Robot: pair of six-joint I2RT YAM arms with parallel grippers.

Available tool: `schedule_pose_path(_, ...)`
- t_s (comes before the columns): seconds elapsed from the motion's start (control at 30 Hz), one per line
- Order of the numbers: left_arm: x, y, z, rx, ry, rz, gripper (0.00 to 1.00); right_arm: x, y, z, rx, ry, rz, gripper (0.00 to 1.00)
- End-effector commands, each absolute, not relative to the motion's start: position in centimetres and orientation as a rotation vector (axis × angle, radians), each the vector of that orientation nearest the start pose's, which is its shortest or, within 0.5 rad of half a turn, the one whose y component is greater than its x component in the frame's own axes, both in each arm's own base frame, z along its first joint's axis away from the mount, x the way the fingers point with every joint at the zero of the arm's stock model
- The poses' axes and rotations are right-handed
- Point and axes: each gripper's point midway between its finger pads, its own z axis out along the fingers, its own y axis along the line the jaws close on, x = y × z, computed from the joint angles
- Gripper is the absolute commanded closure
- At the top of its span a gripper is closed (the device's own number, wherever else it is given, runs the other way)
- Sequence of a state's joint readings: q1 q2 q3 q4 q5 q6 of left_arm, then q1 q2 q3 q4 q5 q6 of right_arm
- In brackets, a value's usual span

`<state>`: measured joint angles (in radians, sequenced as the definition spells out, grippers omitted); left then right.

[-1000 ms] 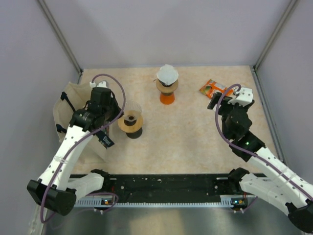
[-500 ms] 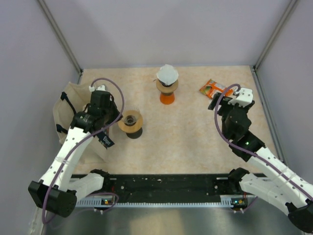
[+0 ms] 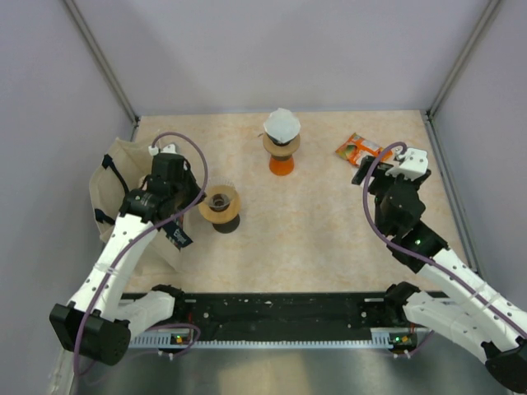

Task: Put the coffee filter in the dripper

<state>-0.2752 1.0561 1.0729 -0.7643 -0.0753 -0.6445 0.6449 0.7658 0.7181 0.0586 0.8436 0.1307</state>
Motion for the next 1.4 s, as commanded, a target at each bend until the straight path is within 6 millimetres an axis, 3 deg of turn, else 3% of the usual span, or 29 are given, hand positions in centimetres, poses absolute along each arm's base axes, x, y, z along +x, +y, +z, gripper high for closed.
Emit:
schedule_pose_path(0.0, 28.6, -9.2, 21.7, -0.469, 2.272, -0.394, 1.0, 29.1, 5.9, 31.9, 0.271, 1.509, -0.033, 0.01)
schedule_pose_path(1.37, 27.0, -9.0, 15.1, -0.403, 2.455, -0.33, 1.0, 29.0, 6.1, 31.7, 0.252, 1.51, -0.019, 0.01)
